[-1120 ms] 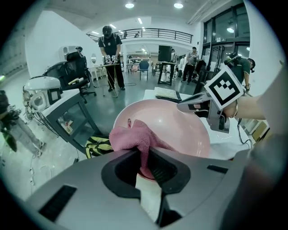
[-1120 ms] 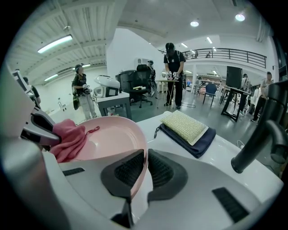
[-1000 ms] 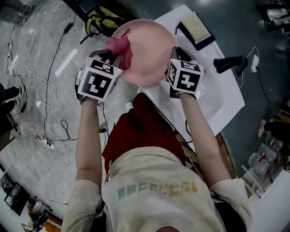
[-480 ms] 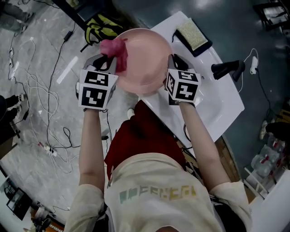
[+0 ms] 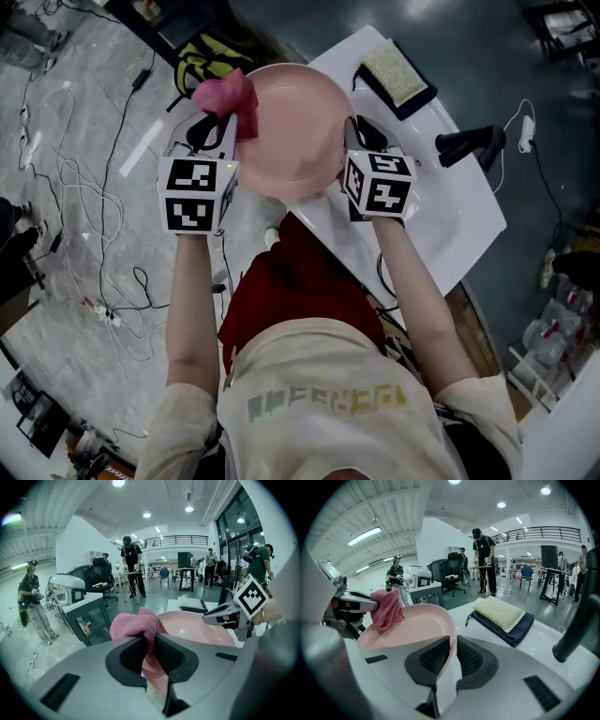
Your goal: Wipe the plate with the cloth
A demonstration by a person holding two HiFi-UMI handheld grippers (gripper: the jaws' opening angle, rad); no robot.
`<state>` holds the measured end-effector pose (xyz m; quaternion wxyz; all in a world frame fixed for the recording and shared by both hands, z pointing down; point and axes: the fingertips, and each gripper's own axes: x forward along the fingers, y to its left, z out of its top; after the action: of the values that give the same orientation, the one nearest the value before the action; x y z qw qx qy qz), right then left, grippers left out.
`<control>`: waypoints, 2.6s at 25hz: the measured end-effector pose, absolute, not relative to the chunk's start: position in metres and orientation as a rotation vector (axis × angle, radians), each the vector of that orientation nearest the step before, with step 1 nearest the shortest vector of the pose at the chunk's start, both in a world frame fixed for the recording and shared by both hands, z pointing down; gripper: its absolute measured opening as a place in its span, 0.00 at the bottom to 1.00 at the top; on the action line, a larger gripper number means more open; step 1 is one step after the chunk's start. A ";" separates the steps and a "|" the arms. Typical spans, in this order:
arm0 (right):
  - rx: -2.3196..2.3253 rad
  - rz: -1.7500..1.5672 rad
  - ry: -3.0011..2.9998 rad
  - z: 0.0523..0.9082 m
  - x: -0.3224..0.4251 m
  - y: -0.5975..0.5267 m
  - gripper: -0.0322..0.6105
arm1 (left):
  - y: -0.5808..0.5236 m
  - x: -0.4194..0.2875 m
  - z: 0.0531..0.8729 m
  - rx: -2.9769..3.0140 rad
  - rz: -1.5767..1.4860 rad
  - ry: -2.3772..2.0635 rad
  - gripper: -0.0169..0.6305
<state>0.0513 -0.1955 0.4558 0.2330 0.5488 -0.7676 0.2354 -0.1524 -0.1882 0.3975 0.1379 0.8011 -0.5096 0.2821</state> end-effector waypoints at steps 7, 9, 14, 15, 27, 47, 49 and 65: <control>1.487 0.652 -2.152 0.453 0.051 -0.194 0.11 | -0.188 -0.152 0.397 2.282 0.732 -1.460 0.12; 1.486 0.663 -2.164 0.451 0.052 -0.191 0.11 | -0.186 -0.151 0.397 2.277 0.726 -1.463 0.12; 1.484 0.687 -2.201 0.444 0.054 -0.186 0.11 | -0.184 -0.151 0.396 2.279 0.717 -1.466 0.12; 1.482 0.689 -2.209 0.442 0.054 -0.185 0.11 | -0.184 -0.150 0.397 2.278 0.716 -1.461 0.12; 1.519 0.695 -2.281 0.421 0.064 -0.170 0.11 | -0.176 -0.142 0.391 2.302 0.683 -1.463 0.12; 1.552 0.551 -2.470 0.344 0.055 -0.127 0.11 | -0.150 -0.144 0.345 2.367 0.489 -1.565 0.12; 1.560 0.530 -2.484 0.338 0.053 -0.123 0.11 | -0.144 -0.146 0.342 2.373 0.471 -1.569 0.12; 1.569 0.377 -2.607 0.291 0.043 -0.071 0.11 | -0.084 -0.147 0.311 2.449 0.369 -1.623 0.12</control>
<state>0.0428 -0.0712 0.2907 0.0377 0.5113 -0.8497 0.1228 -0.1468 -0.0838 0.3114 0.0902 0.8236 -0.5460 0.1240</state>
